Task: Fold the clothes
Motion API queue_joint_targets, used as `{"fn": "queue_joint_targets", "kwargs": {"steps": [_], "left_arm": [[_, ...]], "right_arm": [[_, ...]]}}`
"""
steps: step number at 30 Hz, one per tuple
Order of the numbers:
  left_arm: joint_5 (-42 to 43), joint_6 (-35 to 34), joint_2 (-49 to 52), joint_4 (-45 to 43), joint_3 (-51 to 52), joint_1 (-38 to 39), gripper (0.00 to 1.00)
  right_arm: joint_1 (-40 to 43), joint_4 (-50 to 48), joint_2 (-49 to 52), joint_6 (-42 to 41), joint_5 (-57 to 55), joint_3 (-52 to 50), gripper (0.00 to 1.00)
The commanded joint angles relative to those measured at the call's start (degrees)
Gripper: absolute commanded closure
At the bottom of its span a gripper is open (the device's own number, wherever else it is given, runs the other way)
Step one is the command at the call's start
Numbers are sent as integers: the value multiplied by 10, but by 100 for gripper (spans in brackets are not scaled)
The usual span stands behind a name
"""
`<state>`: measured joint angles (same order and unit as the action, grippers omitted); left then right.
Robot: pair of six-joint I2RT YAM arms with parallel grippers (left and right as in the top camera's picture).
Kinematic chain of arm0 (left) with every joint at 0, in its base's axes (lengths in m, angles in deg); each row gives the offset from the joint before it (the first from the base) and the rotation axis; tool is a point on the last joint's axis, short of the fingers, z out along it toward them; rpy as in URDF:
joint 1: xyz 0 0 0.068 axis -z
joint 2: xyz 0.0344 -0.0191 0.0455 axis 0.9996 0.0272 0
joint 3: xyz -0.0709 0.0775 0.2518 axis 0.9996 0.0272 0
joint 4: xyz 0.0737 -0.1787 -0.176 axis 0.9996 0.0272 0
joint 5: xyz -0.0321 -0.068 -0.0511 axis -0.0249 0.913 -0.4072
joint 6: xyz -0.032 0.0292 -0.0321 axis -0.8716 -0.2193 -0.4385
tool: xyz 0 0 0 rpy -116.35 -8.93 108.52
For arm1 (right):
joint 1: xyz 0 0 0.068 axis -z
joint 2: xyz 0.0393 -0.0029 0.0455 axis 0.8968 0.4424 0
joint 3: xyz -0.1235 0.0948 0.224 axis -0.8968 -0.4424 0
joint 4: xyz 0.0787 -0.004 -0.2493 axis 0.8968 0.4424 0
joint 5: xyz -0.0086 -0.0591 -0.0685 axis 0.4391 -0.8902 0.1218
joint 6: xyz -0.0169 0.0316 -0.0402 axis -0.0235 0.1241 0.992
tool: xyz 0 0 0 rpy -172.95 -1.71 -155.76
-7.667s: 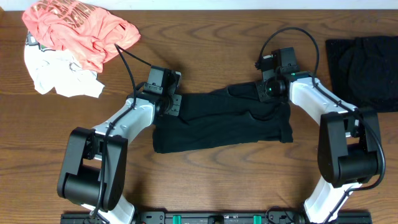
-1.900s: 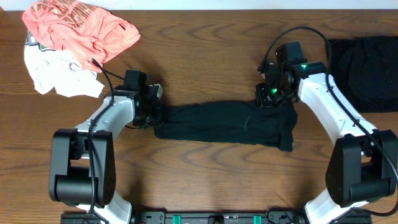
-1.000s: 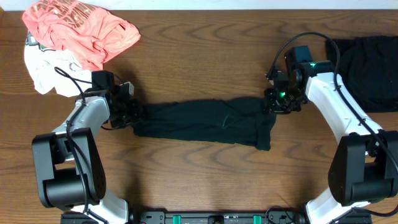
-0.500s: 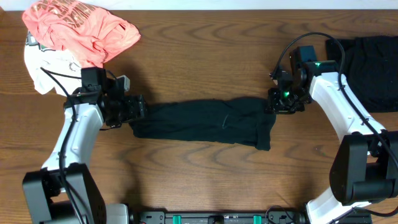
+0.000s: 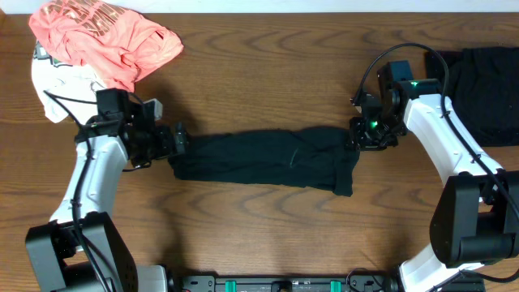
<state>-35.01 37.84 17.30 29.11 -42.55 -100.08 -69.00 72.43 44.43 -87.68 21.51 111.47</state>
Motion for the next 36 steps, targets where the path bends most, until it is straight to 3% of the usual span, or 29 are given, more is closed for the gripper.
{"fn": "queue_joint_targets", "kwargs": {"steps": [1, 14, 23, 26, 36], "left_arm": [[35, 25, 15, 0, -6, -20, 1], [63, 40, 112, -15, -5, -24, 1], [65, 40, 131, -16, 6, -24, 1], [100, 40, 131, -23, 16, -24, 0], [145, 44, 131, -46, 30, -10, 19]], "right_arm": [[5, -2, 5, 13, 4, 5, 73], [24, -14, 5, 19, 19, 5, 69], [31, -17, 5, 19, 19, 5, 69], [31, -22, 5, 19, 19, 5, 69], [31, -26, 5, 19, 32, 5, 69]]}}
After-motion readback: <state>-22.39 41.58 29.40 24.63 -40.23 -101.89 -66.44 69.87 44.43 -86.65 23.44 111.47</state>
